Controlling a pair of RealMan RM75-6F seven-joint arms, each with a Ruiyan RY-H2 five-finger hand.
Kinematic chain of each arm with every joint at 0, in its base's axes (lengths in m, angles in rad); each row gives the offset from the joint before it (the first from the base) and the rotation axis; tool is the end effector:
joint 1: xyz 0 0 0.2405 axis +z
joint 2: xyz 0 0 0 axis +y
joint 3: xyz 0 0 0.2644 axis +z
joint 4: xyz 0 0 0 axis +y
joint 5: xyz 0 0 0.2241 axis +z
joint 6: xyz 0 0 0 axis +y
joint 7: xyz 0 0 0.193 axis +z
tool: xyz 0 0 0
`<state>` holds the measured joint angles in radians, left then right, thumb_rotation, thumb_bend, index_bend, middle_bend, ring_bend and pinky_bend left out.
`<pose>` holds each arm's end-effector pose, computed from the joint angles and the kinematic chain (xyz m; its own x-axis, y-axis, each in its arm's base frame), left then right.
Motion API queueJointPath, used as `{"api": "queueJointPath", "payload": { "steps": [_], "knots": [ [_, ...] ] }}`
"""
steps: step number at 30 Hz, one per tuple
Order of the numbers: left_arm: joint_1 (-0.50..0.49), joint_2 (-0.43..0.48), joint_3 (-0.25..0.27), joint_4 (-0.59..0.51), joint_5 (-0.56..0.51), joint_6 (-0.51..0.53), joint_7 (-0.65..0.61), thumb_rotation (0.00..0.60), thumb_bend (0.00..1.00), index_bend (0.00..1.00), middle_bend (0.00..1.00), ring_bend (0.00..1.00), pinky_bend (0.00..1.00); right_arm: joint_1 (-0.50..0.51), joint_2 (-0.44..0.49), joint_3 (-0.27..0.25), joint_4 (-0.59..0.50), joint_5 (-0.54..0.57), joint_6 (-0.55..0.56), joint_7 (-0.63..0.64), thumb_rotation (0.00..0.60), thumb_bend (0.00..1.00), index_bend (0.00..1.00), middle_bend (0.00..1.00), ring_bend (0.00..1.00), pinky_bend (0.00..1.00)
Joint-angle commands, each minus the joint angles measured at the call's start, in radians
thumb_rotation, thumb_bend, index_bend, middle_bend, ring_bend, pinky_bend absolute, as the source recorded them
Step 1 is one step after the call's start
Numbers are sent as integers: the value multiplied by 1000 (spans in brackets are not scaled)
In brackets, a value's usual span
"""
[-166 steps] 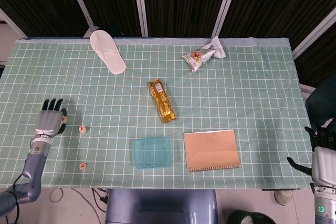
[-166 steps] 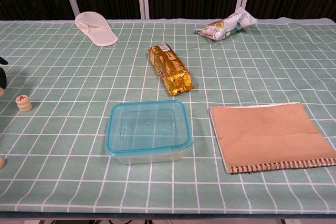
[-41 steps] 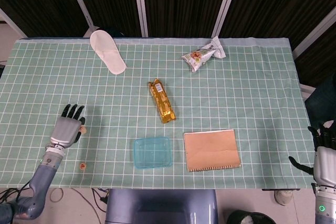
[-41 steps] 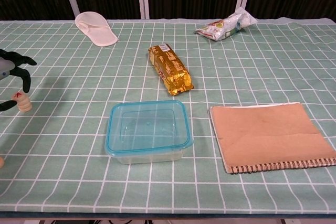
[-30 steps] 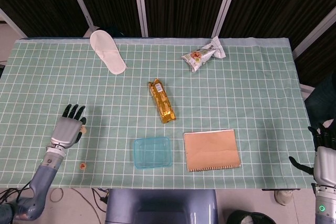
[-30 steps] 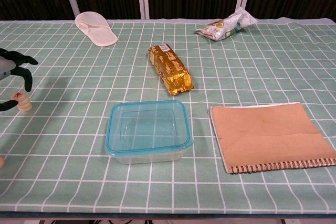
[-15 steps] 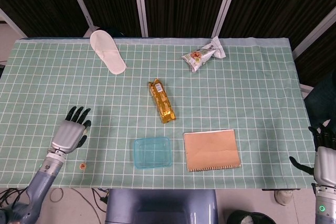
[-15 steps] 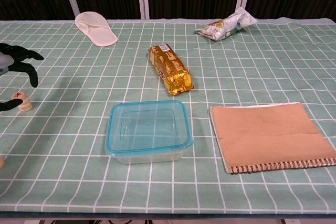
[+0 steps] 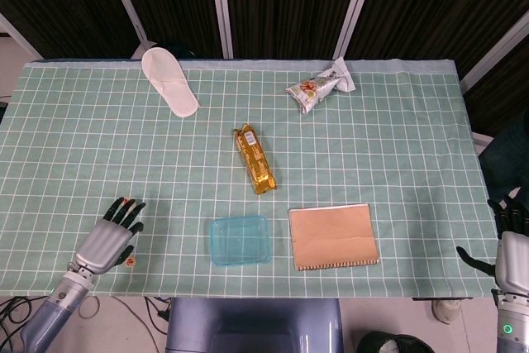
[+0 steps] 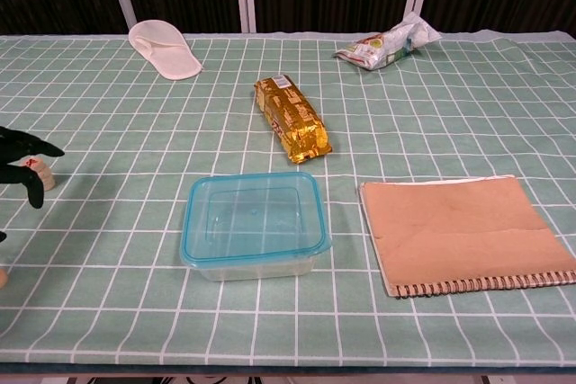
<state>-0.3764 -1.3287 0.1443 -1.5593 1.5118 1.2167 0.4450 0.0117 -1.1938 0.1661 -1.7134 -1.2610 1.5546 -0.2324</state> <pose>-0.2710 0.2544 0.0026 0.7224 0.2041 0.6607 0.6722 -0.4316 -0.6016 -0.3409 -0.2238 0.1617 0.4338 0.0853 0.8969 -0.8709 0.2948 0.3932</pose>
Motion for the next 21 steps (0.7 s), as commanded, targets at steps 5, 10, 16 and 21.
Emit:
{"api": "queueJointPath", "payload": {
  "steps": [5, 10, 16, 21],
  "knots": [
    [21, -21, 26, 46, 32, -10, -23, 600, 335, 388, 72, 0, 66, -1, -1, 1, 0, 0, 3, -1, 600, 204, 150, 69, 68, 0],
    [32, -32, 40, 71, 52, -18, -46, 600, 335, 389, 72, 0, 65, -2, 0, 3, 0, 3, 4, 1, 600, 204, 150, 69, 67, 0],
    [51, -30, 54, 79, 92, 7, -66, 600, 334, 390, 72, 0, 64, -1, -2, 4, 1, 4, 3, -1, 600, 204, 150, 69, 67, 0],
    [64, -28, 58, 86, 111, 22, -74, 600, 335, 391, 72, 0, 64, -1, -2, 5, 1, 5, 5, -1, 600, 204, 150, 69, 67, 0]
  ]
}}
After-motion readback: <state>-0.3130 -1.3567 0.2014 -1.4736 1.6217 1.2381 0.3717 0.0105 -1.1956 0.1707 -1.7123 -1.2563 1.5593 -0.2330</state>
